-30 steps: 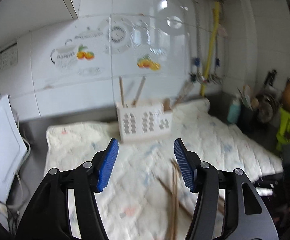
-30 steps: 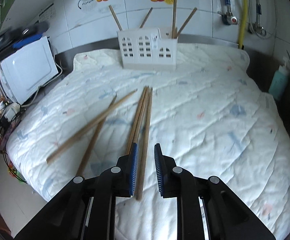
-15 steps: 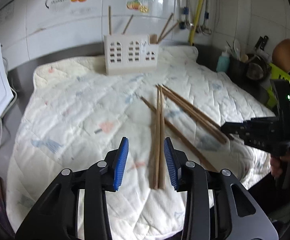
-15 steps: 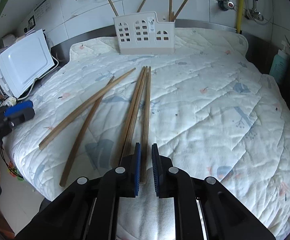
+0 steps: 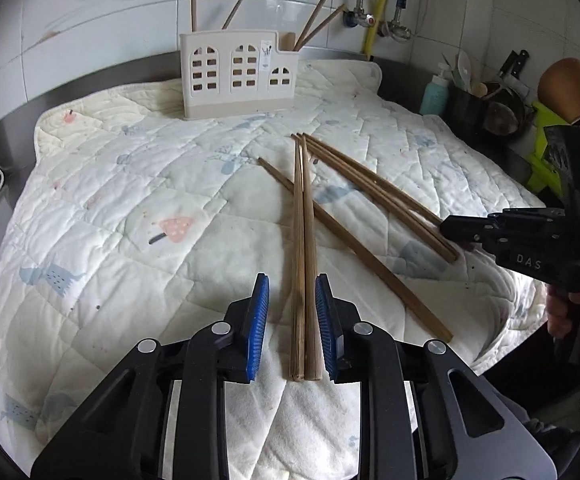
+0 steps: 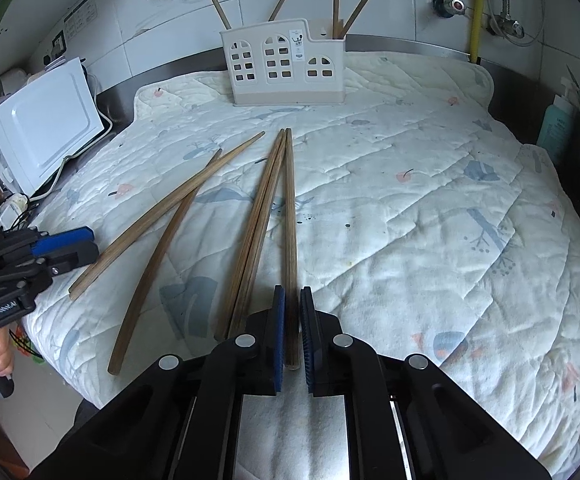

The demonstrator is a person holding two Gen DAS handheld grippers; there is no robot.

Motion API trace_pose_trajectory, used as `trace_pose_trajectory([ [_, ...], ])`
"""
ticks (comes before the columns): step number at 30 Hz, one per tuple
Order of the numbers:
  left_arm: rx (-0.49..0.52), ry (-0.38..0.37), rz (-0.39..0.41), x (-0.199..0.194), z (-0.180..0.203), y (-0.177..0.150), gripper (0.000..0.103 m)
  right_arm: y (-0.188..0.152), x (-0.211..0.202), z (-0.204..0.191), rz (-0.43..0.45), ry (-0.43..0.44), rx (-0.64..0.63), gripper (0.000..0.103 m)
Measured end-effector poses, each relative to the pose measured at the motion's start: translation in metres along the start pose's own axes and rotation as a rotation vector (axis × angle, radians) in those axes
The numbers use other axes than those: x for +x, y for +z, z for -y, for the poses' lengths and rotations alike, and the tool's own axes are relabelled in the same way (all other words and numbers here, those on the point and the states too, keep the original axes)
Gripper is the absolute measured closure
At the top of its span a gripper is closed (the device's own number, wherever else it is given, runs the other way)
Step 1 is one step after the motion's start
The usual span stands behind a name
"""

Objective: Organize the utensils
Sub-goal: 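Return the left gripper to the chopsticks and close while the right gripper grasps another chopstick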

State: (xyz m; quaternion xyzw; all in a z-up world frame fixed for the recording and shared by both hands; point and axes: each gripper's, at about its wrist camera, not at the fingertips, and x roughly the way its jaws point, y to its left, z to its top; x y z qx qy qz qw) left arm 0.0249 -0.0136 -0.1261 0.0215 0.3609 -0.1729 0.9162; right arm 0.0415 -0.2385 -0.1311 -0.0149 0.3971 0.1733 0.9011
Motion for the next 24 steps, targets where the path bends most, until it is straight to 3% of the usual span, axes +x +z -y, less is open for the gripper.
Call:
trace_pose_trajectory([
  [3,-0.016,-0.002,-0.010,0.0039,-0.0035,-0.0007,0.086,0.0001,0.0003,0.0003,0.001,0.001,0.000,0.095],
  [11,-0.023,-0.015,-0.012,0.0049,-0.0055,-0.0021,0.086,-0.0003,0.0011,0.0004,0.001,-0.003,-0.004,0.095],
  [24,-0.008,0.027,-0.006,0.0081,0.0019,-0.0054,0.089,-0.0007,0.0014,-0.0008,0.006,-0.014,-0.014,0.095],
])
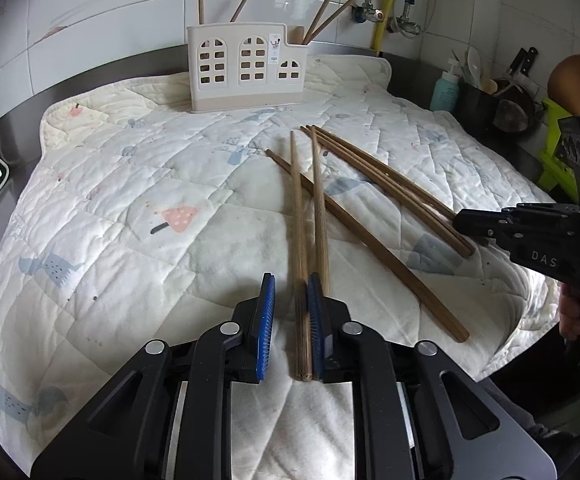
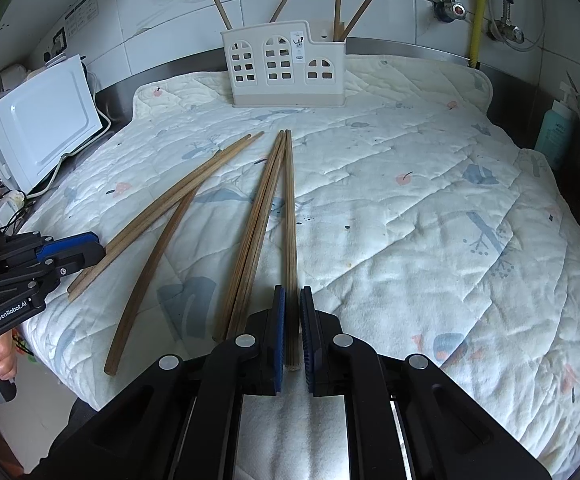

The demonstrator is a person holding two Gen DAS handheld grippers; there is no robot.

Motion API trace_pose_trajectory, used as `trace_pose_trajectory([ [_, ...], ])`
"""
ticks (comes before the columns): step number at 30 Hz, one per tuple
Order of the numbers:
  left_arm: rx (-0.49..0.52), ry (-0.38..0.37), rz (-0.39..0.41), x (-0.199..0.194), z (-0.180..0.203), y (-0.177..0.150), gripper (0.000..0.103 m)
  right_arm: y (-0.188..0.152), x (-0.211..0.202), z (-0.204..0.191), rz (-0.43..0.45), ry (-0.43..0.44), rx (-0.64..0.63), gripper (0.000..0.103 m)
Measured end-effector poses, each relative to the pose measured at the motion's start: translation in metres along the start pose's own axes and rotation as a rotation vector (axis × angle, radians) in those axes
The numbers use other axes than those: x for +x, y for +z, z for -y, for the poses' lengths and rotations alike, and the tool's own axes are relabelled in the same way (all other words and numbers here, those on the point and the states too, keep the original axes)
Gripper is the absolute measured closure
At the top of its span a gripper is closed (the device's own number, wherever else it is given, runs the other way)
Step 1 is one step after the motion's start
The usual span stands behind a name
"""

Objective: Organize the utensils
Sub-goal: 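Return the left gripper to the chopsticks and close while the right gripper grasps another chopstick, then lift the held chopsticks upright with both grippers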

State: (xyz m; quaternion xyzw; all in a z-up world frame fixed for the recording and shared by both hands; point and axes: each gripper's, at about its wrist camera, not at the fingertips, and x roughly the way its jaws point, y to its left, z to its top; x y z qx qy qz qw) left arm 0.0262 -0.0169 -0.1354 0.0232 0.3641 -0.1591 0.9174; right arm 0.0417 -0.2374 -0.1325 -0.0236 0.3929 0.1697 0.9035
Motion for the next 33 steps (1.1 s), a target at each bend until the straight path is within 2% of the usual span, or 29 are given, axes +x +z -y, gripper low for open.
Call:
trace_pose_trajectory([
  [4,0.022,0.023,-0.005,0.004,0.005,-0.003,0.089,0.000,0.000,0.000,0.003,0.001,0.000,0.095],
  [5,0.011,0.023,-0.005,0.004,0.003,-0.003,0.086,0.000,0.000,0.000,0.003,0.001,0.002,0.095],
  [13,-0.047,0.076,0.042,0.006,0.006,-0.005,0.090,-0.003,-0.001,0.000,0.032,0.000,0.016,0.096],
  [21,-0.082,0.084,0.051,0.007,0.005,-0.004,0.091,-0.002,-0.006,0.002,0.050,0.002,0.024,0.097],
  [28,-0.069,0.065,0.036,0.007,0.003,-0.003,0.091,0.008,-0.021,0.001,0.083,0.004,0.018,0.097],
  [33,-0.104,0.017,0.047,0.002,-0.002,0.003,0.097,0.023,-0.043,0.001,0.131,0.005,-0.001,0.097],
])
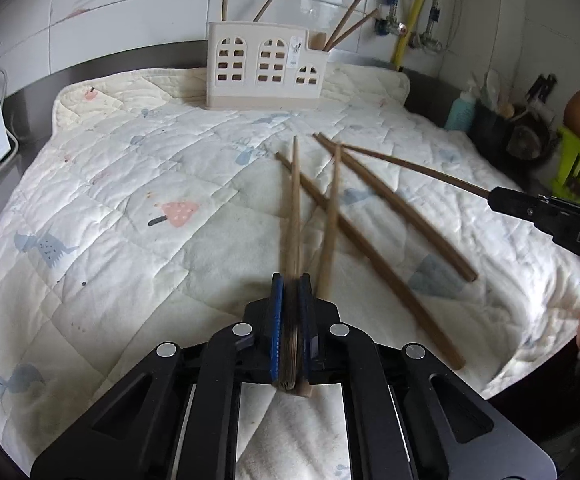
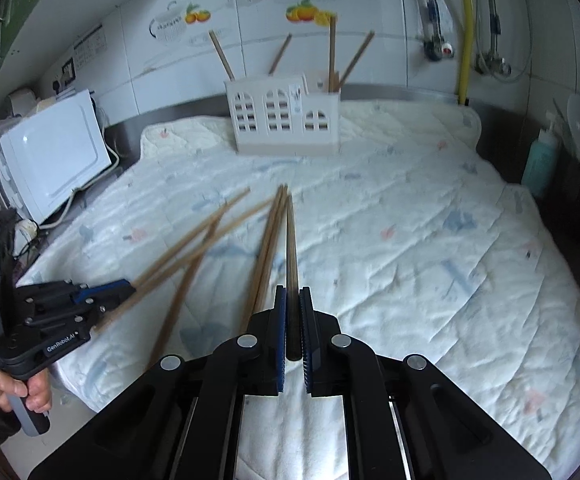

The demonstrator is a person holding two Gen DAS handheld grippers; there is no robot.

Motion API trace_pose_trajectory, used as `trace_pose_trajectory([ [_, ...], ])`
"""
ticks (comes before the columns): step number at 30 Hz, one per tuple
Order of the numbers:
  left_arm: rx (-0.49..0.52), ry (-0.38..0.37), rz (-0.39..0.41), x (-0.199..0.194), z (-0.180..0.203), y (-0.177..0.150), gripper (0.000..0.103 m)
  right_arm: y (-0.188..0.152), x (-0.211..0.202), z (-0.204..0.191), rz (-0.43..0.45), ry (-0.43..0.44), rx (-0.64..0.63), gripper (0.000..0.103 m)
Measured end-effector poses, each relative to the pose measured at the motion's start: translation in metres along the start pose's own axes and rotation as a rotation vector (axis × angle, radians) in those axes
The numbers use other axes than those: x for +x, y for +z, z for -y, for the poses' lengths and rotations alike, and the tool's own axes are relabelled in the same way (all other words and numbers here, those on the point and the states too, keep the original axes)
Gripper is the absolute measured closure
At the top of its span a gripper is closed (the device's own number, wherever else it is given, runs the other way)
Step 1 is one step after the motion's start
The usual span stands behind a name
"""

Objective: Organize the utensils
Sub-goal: 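Lift the held chopsticks upright with both grippers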

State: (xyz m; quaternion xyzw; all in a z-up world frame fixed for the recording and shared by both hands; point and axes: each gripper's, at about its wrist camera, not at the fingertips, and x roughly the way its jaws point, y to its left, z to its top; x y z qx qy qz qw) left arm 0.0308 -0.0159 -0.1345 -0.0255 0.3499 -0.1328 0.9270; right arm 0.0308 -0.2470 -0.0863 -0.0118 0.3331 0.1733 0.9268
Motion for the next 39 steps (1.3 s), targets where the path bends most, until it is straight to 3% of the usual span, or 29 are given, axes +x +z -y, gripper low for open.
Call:
trace_pose_trajectory([
  [10,-0.022,-0.035,0.097,-0.025,-0.008,0.033,0.098,0.063,-0.035,0.009,0.110,0.034,-0.027,0.097],
  [16,0.020,-0.010,0.145,-0.030,-0.009,0.054,0.098,0.091,-0.041,0.014,0.141,0.049,-0.026,0.097],
  [22,0.018,-0.039,0.064,-0.026,-0.018,0.043,0.098,0.099,-0.042,0.013,0.147,0.047,-0.048,0.097],
  [23,0.017,-0.043,0.047,-0.025,-0.018,0.039,0.094,0.099,-0.041,0.013,0.145,0.047,-0.050,0.097],
  [30,0.017,-0.049,-0.052,-0.004,-0.011,0.007,0.090,0.099,-0.038,0.009,0.141,0.055,-0.058,0.097],
  [39,0.038,-0.022,-0.034,0.007,-0.009,-0.004,0.089,0.096,-0.037,0.007,0.134,0.049,-0.064,0.097],
])
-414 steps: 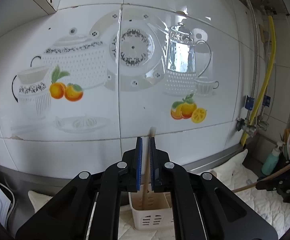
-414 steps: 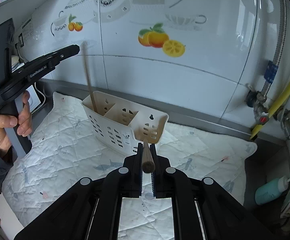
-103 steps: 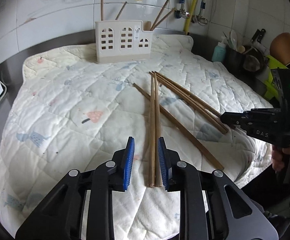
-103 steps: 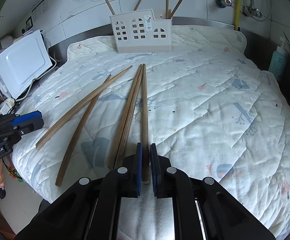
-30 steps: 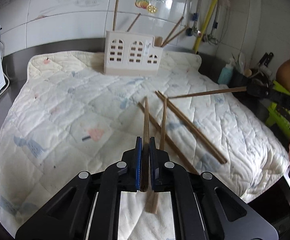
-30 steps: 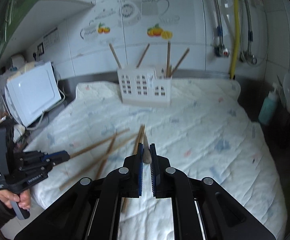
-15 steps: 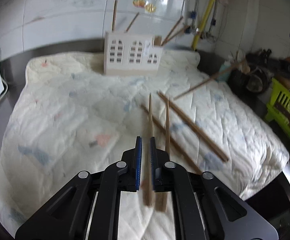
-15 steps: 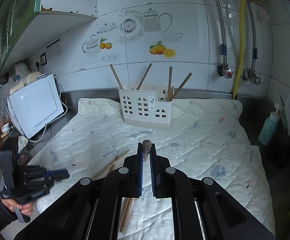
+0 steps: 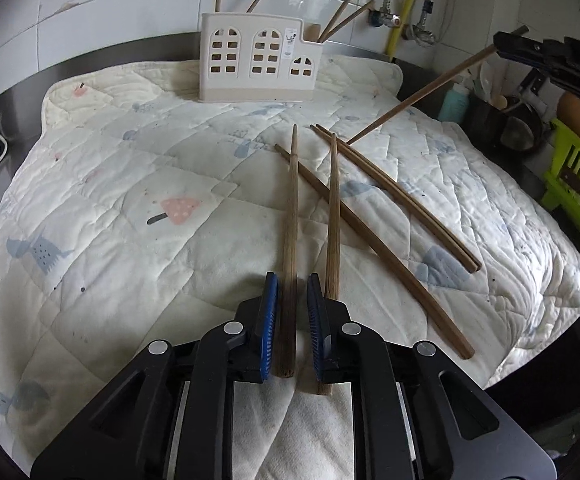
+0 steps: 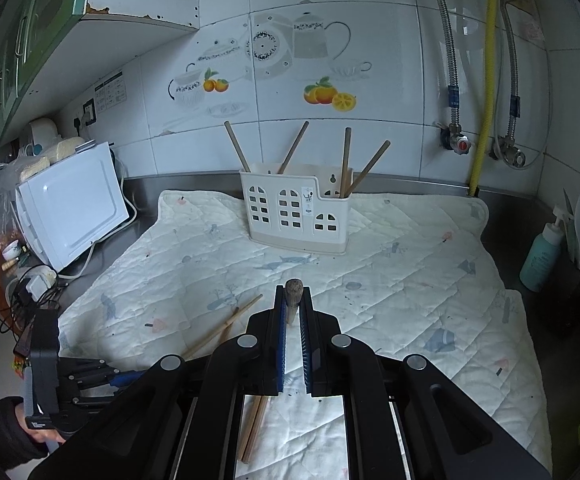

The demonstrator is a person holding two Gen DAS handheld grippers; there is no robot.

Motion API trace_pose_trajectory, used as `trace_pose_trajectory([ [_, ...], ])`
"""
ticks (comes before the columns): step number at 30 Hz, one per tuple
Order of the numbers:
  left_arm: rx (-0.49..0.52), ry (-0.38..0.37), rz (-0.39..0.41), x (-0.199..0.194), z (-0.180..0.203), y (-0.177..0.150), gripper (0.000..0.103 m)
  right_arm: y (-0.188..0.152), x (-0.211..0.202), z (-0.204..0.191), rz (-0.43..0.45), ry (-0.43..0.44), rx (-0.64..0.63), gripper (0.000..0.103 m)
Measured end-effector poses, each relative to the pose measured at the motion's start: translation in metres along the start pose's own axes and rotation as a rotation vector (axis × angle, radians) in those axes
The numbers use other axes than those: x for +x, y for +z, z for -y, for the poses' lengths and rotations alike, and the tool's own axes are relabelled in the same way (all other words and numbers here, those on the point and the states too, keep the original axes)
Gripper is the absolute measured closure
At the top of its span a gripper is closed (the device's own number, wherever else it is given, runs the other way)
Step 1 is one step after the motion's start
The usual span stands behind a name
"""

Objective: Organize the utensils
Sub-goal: 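Lift the held chopsticks upright with both grippers, then carry the left gripper's chopstick into the white holder while the right gripper lowers its chopstick in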

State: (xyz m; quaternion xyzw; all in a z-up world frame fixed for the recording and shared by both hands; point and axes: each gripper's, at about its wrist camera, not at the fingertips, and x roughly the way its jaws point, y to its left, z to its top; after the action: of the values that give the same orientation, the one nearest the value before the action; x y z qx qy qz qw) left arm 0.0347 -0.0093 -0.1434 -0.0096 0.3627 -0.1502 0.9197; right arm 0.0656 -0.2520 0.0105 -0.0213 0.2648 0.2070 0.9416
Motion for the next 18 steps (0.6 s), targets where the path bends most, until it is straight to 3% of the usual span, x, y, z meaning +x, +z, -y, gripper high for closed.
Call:
trace_pose_trajectory([
  [3,0.018,0.032,0.009,0.000,0.004,0.001,0.097,0.000,0.000,0.001,0.000,0.000,0.000,0.097],
  [10,-0.063,-0.033,0.083,-0.020,-0.003,0.029,0.098,0.007,-0.006,0.000,0.019,-0.003,-0.010,0.097],
  [18,-0.033,-0.043,0.159,-0.037,-0.002,0.066,0.098,0.027,-0.011,-0.006,0.046,0.009,-0.037,0.097],
])
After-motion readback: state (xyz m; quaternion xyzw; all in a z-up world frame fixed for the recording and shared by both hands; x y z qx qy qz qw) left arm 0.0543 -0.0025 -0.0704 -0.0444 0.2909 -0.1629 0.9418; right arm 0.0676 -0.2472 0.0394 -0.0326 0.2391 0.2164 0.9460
